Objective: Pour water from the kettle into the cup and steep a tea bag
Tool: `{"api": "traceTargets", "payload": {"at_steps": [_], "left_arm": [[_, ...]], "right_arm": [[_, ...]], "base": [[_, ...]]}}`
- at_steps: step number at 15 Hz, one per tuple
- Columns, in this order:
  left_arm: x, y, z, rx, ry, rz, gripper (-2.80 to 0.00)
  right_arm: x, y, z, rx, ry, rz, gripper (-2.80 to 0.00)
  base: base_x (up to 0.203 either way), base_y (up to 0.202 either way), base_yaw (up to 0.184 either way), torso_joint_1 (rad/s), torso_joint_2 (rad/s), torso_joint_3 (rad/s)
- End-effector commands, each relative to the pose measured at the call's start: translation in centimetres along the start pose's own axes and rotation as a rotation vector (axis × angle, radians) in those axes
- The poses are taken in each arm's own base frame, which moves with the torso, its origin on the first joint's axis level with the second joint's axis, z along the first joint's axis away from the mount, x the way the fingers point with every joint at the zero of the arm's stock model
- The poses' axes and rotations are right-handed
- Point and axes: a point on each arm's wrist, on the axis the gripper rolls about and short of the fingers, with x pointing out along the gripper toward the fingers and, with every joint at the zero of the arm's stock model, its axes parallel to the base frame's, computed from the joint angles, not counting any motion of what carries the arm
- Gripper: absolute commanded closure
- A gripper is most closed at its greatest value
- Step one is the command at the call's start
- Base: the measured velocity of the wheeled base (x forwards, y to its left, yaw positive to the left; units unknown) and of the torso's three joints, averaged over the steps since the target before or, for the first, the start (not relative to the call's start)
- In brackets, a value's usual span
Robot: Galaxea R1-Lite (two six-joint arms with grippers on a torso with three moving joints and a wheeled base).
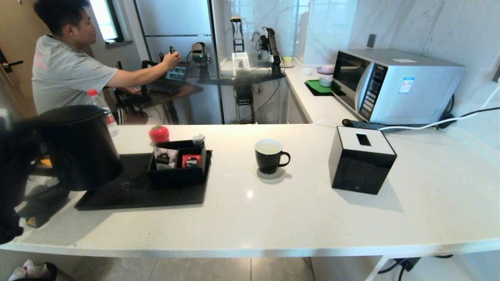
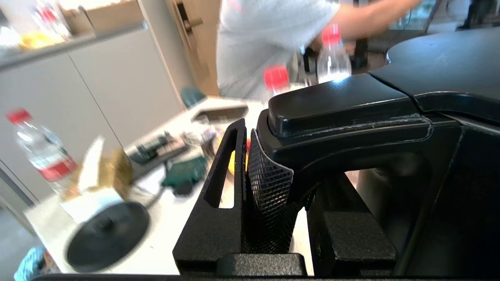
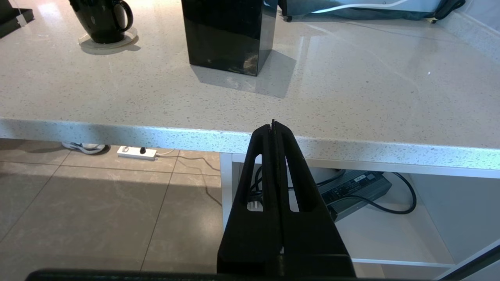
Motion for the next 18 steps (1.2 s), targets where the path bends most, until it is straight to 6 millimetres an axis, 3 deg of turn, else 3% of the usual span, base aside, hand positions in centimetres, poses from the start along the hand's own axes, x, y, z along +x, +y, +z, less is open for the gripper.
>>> {"api": "traceTargets", "payload": {"at_steps": [1, 4, 9, 14, 18], "left_arm": [[1.2, -0.8, -3.3, 0.01, 0.059, -0.011, 0.0], [2.5, -1.7, -5.2, 0.006, 0.076, -0.023, 0.0], [4.9, -3.4, -5.8, -0.021, 0.022, -0.04, 0.0], [5.1, -5.3, -5.7, -0.041, 0.006, -0.084, 0.0], [4.6, -5.7, -5.8, -0.056, 0.019, -0.097, 0.0]], "right_arm": [[0.0, 0.0, 0.0, -0.001, 0.001, 0.002, 0.0], [0.0, 0.0, 0.0, -0.001, 0.001, 0.002, 0.0], [0.0, 0.0, 0.0, -0.001, 0.001, 0.0, 0.0], [0.0, 0.0, 0.0, -0.001, 0.001, 0.002, 0.0], [0.0, 0.0, 0.0, -0.001, 0.001, 0.002, 0.0]], "base": [[0.0, 0.0, 0.0, 0.0, 0.0, 0.0], [0.0, 0.0, 0.0, 0.0, 0.0, 0.0], [0.0, 0.0, 0.0, 0.0, 0.0, 0.0], [0.0, 0.0, 0.0, 0.0, 0.0, 0.0], [0.0, 0.0, 0.0, 0.0, 0.0, 0.0]]}}
